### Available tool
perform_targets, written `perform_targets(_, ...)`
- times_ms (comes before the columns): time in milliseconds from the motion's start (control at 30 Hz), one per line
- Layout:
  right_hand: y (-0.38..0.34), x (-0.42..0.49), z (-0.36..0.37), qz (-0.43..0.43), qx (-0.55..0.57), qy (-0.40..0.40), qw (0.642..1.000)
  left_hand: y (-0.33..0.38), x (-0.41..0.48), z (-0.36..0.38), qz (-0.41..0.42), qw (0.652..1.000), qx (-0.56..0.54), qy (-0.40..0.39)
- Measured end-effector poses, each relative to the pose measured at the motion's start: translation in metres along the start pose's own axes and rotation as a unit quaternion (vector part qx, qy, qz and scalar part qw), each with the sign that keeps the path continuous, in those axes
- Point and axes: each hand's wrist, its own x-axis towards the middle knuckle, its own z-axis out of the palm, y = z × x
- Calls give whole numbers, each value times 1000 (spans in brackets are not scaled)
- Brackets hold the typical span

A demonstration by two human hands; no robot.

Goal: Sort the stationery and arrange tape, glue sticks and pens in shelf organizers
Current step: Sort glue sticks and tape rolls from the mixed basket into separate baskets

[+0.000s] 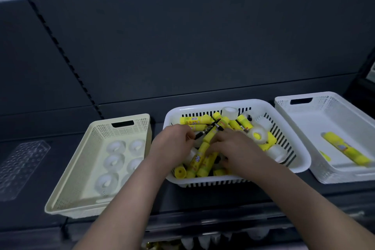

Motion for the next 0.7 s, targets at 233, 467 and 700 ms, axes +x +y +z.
perform_targets(233, 11, -5, -3, 18, -60, 108, 992, -3, -7, -1, -15, 1000, 5, 4)
perform_targets(467, 17, -14, 4, 44, -52, 75, 995, 13, -8, 7, -26, 998, 21, -51)
perform_targets(700, -5, 0, 18, 179, -5, 103, 978, 7, -6, 5, -16, 999, 36, -31)
